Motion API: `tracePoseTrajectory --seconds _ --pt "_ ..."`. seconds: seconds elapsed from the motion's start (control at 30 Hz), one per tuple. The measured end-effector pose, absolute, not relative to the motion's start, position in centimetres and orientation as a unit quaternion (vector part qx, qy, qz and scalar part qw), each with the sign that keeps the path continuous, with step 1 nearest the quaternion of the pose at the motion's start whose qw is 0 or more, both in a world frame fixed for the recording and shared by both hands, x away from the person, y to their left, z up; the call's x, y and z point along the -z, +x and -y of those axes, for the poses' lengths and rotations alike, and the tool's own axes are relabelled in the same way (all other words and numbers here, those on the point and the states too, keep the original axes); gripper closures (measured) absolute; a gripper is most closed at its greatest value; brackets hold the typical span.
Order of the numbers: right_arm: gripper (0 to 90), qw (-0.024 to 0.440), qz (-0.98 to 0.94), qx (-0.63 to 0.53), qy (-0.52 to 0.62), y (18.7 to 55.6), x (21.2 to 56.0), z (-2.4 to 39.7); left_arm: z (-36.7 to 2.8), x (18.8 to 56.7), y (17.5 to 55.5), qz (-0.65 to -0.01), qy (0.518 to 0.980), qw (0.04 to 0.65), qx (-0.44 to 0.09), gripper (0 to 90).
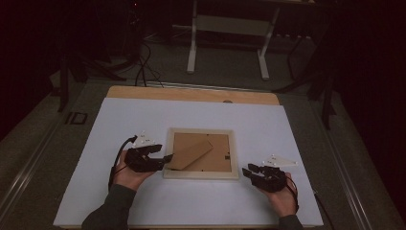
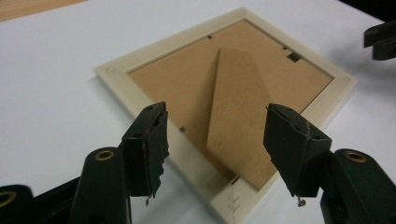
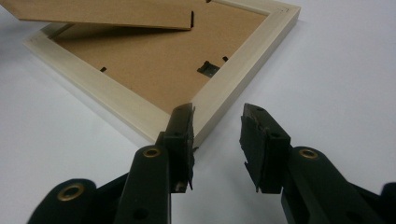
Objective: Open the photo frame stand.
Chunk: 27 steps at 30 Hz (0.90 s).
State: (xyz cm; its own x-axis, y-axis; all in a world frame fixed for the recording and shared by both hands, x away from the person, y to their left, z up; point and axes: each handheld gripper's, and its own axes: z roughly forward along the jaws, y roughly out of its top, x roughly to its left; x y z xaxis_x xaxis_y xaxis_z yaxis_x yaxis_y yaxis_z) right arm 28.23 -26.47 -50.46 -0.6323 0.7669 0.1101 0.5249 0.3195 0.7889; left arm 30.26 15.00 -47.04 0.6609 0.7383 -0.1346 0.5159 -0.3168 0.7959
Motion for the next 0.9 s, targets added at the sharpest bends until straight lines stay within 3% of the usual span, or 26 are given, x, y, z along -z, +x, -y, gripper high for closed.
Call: tracePoseTrajectory --seconds 0.9 --pt "60.8 0.139 -0.801 -0.42 0.403 28.4 50.6 26.5 -11.6 47.9 36.0 -0.374 0.837 0.397 -0.042 38.6"
